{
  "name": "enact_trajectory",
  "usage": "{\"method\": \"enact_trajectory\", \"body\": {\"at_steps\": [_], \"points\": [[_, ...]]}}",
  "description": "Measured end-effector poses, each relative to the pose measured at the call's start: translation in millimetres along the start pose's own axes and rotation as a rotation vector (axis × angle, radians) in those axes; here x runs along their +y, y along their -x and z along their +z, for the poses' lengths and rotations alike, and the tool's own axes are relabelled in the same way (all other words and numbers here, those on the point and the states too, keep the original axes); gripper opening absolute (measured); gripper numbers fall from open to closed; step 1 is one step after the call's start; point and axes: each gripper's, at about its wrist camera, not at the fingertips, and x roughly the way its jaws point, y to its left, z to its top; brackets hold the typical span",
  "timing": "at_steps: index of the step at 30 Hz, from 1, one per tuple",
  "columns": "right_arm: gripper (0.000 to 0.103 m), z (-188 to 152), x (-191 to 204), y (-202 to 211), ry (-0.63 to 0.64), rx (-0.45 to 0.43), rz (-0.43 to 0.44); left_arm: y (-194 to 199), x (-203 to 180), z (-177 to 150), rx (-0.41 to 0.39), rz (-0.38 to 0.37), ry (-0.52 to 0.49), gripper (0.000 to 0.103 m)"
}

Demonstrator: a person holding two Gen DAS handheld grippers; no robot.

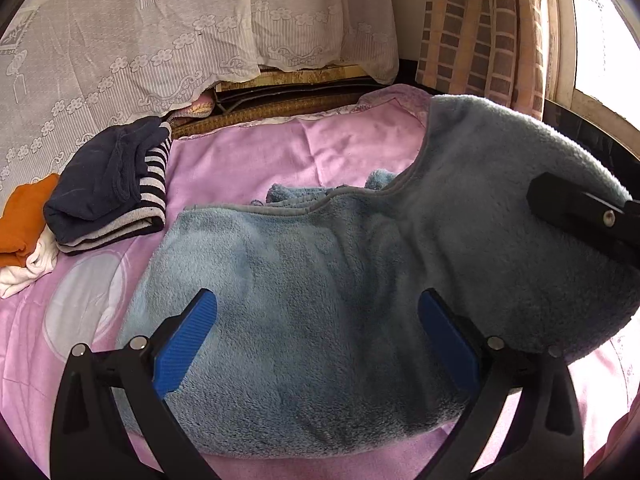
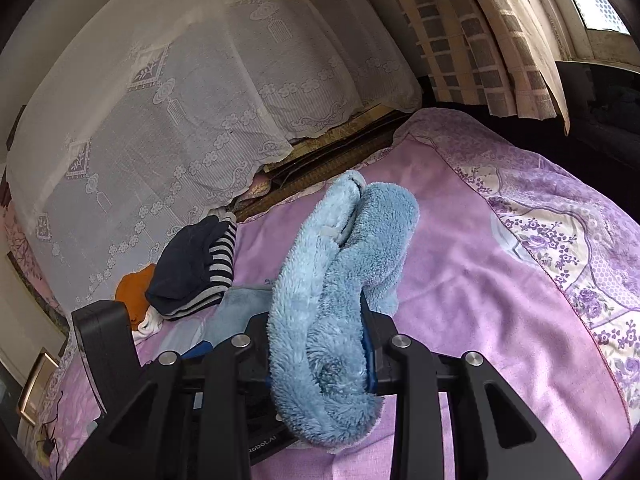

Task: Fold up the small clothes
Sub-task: 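Lift the jacket side with the right gripper and fold it over toward the left gripper, then open the right gripper and press the folded jacket bundle flat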

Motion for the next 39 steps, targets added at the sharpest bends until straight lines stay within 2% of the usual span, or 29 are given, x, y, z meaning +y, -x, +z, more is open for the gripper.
{"method": "enact_trajectory", "body": {"at_steps": [8,16,21,26,31,34,39], "points": [[0.031,9.1,55.0,-4.3,0.107,0.000,0.028,23.4,23.8,13.7,-0.074,0.026,0.019,0.098],[0.031,4.6,132.4,-35.5,0.241,0.042,0.071,36.8,87.7,16.6,-0.105,0.107,0.083,0.098],[0.031,-10.4,175.1,-66.6,0.306,0.104,0.091,26.5,142.0,3.2,-0.049,0.091,0.182,0.098],[0.031,-34.4,196.0,-93.6,0.338,0.160,0.102,15.3,176.4,-17.2,-0.002,0.132,0.202,0.098],[0.031,-56.5,208.5,-105.9,0.368,0.188,0.093,7.4,193.0,-33.8,0.036,0.135,0.209,0.098],[0.031,-63.8,207.8,-108.4,0.375,0.190,0.082,0.5,196.1,-37.7,0.070,0.117,0.223,0.099],[0.031,-71.6,203.1,-117.5,0.370,0.223,0.079,-9.2,197.1,-46.4,0.119,0.130,0.231,0.099]]}}
